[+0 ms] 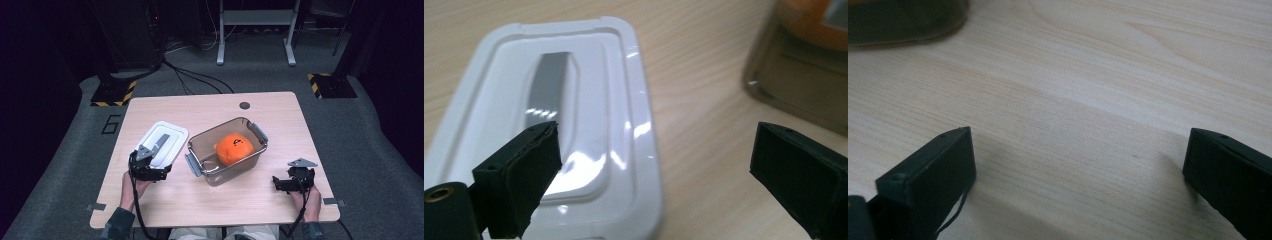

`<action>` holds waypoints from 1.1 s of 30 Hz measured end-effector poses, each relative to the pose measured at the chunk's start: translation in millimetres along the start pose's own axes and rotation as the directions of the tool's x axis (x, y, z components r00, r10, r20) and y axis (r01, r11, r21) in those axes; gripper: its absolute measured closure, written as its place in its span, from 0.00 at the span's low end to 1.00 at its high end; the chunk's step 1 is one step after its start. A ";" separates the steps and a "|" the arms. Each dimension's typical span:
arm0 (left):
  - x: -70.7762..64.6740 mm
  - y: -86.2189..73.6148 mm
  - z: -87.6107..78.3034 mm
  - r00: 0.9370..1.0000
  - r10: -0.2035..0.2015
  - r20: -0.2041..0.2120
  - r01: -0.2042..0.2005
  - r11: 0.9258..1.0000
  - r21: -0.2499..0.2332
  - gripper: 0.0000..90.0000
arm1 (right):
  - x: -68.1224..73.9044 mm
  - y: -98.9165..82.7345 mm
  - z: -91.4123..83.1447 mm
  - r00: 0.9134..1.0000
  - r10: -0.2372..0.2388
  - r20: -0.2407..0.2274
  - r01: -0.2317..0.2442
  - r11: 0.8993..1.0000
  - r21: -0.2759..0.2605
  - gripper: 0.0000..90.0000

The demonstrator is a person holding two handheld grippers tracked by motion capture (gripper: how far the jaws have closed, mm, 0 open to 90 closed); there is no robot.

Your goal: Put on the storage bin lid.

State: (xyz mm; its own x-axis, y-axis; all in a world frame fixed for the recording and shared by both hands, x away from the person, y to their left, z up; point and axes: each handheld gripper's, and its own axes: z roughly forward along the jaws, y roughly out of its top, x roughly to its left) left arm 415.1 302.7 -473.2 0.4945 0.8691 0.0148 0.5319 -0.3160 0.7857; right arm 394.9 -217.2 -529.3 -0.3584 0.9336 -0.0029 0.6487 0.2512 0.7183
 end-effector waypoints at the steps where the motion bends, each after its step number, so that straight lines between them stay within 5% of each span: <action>1: 4.5 1.6 0.9 1.000 -0.002 -0.006 0.002 1.000 0.001 0.08 | 0.0 0.0 0.0 1.000 0.000 0.000 0.000 1.000 0.000 0.00; 15: 53.3 15.8 45.8 0.998 -0.046 -0.048 0.050 0.995 0.081 0.11 | 0.1 0.1 0.2 1.000 -0.001 0.000 0.001 1.000 0.000 0.00; 25: 68.3 23.3 67.7 0.994 -0.049 -0.095 0.059 0.992 0.107 0.42 | 0.0 0.2 0.3 1.000 -0.002 -0.004 0.002 1.000 0.001 0.00; 28: 71.7 21.6 72.4 0.995 -0.071 -0.073 0.079 0.991 0.108 0.47 | 0.0 0.2 0.2 1.000 -0.002 -0.005 0.002 1.000 0.001 0.00; 33: 72.1 19.4 77.8 0.997 -0.034 -0.067 0.043 0.990 0.132 0.53 | 0.1 0.2 0.2 1.000 -0.003 -0.004 0.003 1.000 0.000 0.00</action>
State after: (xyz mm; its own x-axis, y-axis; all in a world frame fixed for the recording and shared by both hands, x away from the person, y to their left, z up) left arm 514.6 329.7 -504.9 0.4291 0.9028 0.0294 0.6384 -0.3262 0.6972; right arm 395.1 -217.0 -529.3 -0.3629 0.9318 -0.0022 0.6480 0.2540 0.7181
